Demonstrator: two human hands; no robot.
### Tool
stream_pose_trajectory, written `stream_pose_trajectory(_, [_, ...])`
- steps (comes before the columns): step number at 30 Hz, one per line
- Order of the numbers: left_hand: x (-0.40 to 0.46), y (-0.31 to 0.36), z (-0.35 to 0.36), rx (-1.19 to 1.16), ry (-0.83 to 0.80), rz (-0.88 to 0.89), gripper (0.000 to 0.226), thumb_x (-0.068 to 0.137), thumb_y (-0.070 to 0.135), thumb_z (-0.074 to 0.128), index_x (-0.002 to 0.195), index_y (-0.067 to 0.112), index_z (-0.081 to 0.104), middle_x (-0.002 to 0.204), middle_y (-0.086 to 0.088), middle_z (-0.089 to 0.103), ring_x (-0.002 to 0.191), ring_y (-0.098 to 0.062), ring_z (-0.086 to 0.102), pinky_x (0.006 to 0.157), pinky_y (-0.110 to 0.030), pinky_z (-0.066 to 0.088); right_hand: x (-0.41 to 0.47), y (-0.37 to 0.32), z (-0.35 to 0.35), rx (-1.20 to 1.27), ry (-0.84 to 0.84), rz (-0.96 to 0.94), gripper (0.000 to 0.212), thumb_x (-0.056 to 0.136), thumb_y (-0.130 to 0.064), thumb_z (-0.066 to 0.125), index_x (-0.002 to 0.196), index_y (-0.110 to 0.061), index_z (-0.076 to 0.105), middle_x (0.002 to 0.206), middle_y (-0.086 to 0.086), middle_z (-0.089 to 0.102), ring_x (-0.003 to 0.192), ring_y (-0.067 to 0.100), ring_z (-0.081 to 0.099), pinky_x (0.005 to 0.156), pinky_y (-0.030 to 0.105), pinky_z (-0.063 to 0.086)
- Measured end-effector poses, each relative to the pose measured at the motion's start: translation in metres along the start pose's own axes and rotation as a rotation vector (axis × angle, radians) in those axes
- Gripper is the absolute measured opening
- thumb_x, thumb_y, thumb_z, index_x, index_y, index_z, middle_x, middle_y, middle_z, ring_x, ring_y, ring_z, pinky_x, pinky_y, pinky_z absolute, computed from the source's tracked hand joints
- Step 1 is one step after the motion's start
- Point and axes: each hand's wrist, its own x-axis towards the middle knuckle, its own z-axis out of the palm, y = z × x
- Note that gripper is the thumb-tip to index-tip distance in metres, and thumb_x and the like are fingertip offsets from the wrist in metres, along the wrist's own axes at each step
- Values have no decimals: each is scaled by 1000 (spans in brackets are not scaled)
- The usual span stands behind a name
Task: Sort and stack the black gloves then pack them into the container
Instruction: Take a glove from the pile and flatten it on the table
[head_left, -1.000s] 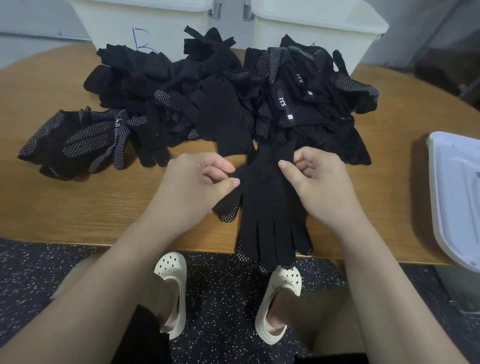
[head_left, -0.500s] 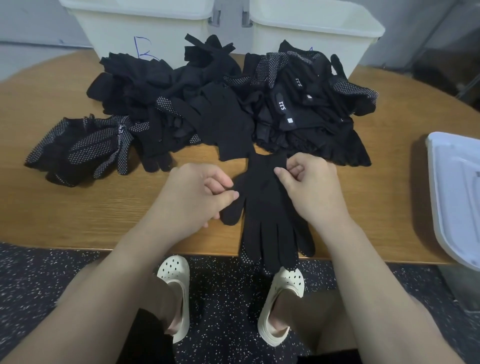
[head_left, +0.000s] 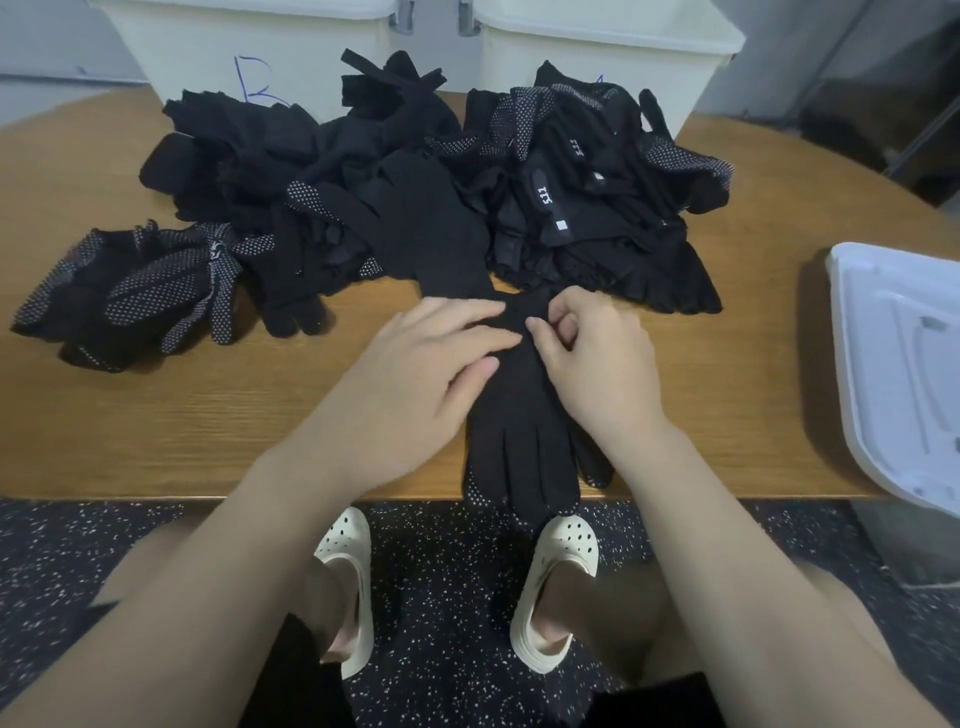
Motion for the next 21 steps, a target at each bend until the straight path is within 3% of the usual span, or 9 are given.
stream_pose_trajectory(2, [1,-2,9,51,-118,3,46,109,35,38,155,29,44,163,8,37,153,-14,24,122,-34,17,-2,3,-2,8,4,-33,15,96,-28,69,102,-15,67,85,-7,54,77,16,55,66,32,41])
stream_pose_trajectory(4, [0,-6,12,81,-215,-3,50,111,40,32,160,32,32,169,10,23,157,-11,9,126,-34,6,-9,5,-9,42,8,-74,25,95,-23,71,118,-13,69,101,-4,56,87,15,57,76,31,49])
stream_pose_trajectory(8, [-6,-15,7,137,-236,-39,56,107,49,23,161,35,26,170,12,12,158,-8,2,129,-35,0,-49,-4,-33,176,-26,-275,26,94,-21,72,119,-14,73,112,-3,57,106,14,57,93,22,45])
stream_pose_trajectory(12, [-9,-17,7,212,-267,-74,58,109,48,17,164,34,13,171,13,1,157,-6,-7,128,-35,-6,-95,-8,-35,209,-193,-457,33,94,-35,70,122,-16,74,125,-4,62,119,13,55,101,38,47])
stream_pose_trajectory(15, [-10,-16,7,274,-307,-79,59,108,48,10,165,32,2,171,12,-9,157,-7,-12,128,-38,-7,-114,-1,-27,173,-192,-466,36,97,-39,67,128,-21,73,140,-10,61,137,12,49,110,43,43])
stream_pose_trajectory(21, [-10,-15,9,293,-309,-99,60,109,50,11,164,32,-3,170,13,-13,156,-6,-15,128,-38,-7,-123,-6,-11,94,-30,-484,24,96,-30,66,114,-20,80,128,-5,72,129,15,59,106,38,44])
